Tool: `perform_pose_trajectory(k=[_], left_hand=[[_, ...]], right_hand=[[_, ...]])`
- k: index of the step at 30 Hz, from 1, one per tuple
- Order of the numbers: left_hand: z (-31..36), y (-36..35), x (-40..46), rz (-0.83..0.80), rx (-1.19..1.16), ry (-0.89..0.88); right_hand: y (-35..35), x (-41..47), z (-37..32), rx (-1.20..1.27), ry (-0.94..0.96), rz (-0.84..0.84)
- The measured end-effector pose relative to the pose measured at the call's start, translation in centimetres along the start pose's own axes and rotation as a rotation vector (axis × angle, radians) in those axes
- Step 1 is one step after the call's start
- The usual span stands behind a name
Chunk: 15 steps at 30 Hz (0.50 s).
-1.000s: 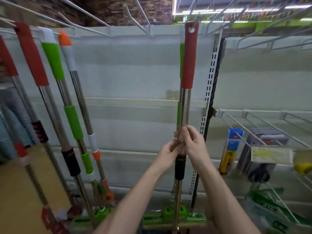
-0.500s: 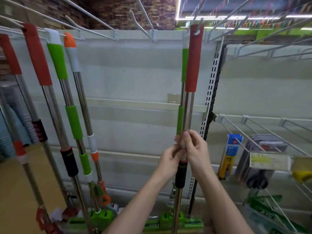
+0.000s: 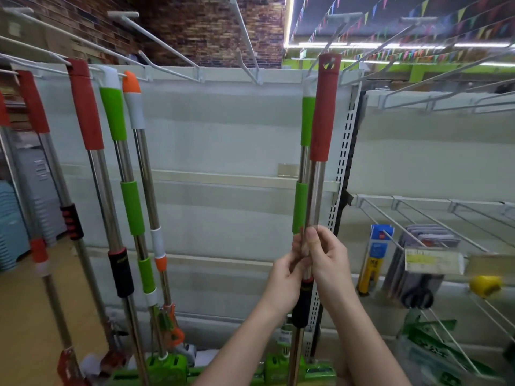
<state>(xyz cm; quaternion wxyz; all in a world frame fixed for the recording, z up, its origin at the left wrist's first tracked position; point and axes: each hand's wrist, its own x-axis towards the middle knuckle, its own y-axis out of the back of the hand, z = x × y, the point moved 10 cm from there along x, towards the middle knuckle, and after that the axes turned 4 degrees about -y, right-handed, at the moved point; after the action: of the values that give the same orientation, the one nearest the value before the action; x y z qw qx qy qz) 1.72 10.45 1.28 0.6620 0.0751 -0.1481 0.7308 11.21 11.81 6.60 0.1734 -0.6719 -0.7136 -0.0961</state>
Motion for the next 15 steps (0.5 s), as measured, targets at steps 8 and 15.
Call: perform_pose_trajectory(k=[8,15], left_hand=[[1.0,0.2,-2.5,0.017,0.006,0.005],[2.4,0.2,-6.3,-0.038,-0.017,0.008]], right_hand=[[-0.1,-3.0,-1.9,-0.003,-0.017,0.064],[-0.3,-6.9,-4.0,-0.035,0.021,0.095]])
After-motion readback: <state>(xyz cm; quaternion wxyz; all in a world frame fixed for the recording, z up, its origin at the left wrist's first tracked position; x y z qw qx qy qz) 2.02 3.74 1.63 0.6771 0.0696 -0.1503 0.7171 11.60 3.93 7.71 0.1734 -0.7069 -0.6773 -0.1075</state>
